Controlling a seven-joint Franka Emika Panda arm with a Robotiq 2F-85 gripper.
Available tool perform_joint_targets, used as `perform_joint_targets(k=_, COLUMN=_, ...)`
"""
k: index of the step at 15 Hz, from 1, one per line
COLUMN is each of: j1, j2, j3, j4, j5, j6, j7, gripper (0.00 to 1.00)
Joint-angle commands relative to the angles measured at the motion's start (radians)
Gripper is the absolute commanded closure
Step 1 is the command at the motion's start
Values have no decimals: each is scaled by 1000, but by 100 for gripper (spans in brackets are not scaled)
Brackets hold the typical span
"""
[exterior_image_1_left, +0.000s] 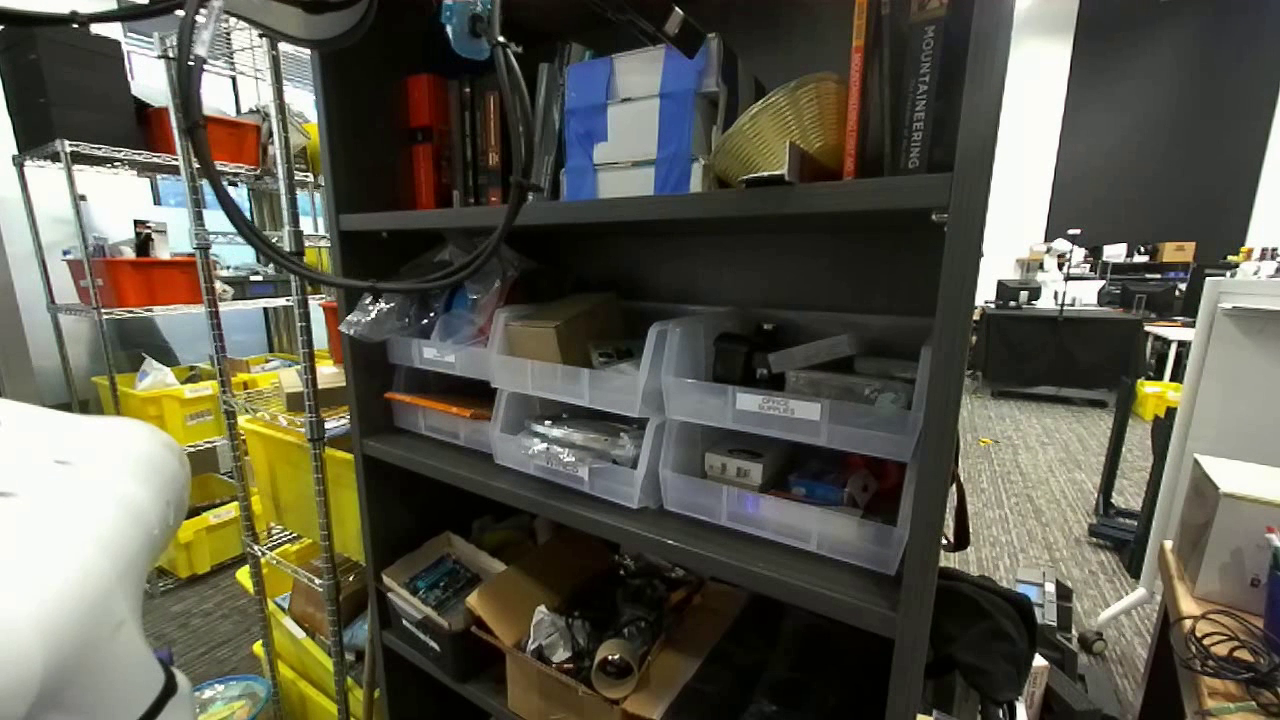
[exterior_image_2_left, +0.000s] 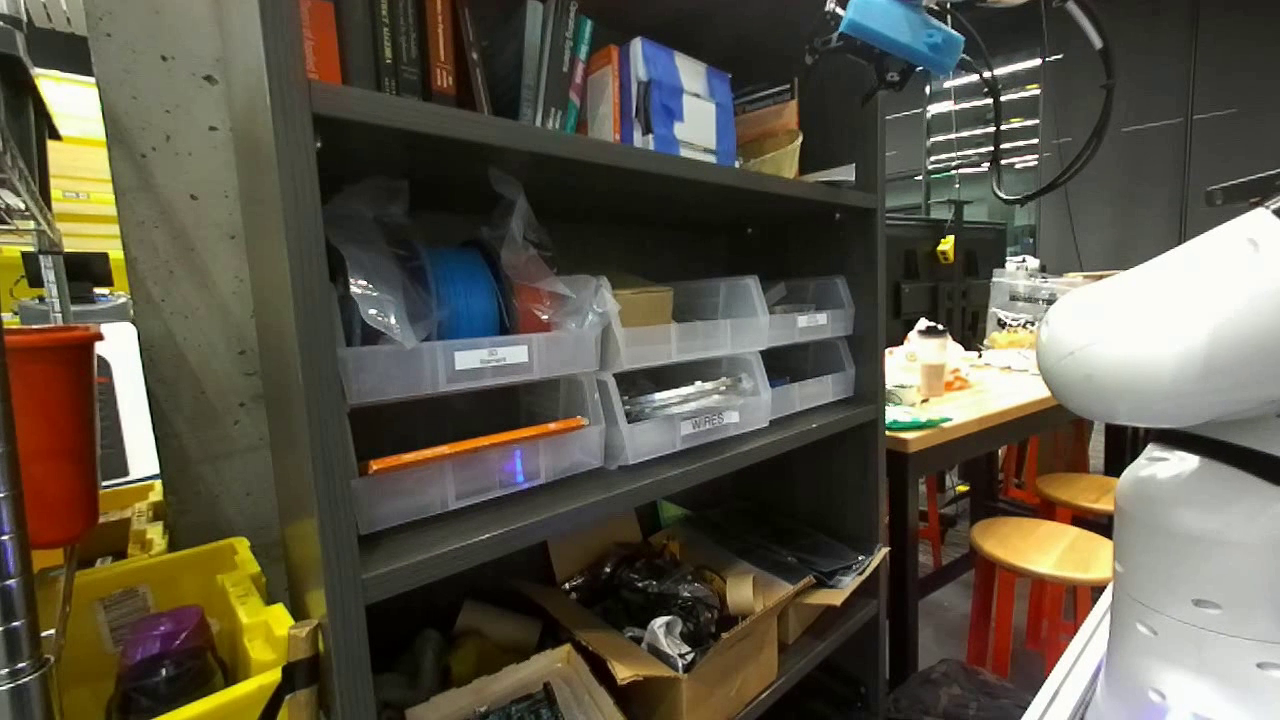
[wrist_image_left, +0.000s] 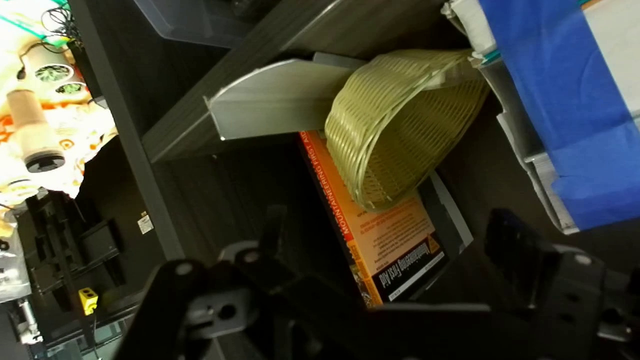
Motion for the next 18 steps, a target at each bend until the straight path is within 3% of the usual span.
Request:
perform_joint_targets(k=1, j1=-2, j2=91, j3=3, j4=66, j5=-15, j6=30, j7=21, gripper=0)
perform_joint_targets(k=18, j1=28, j2=297, j3=-13, j4=180, j5=-11, j6=37, j7=51, gripper=0)
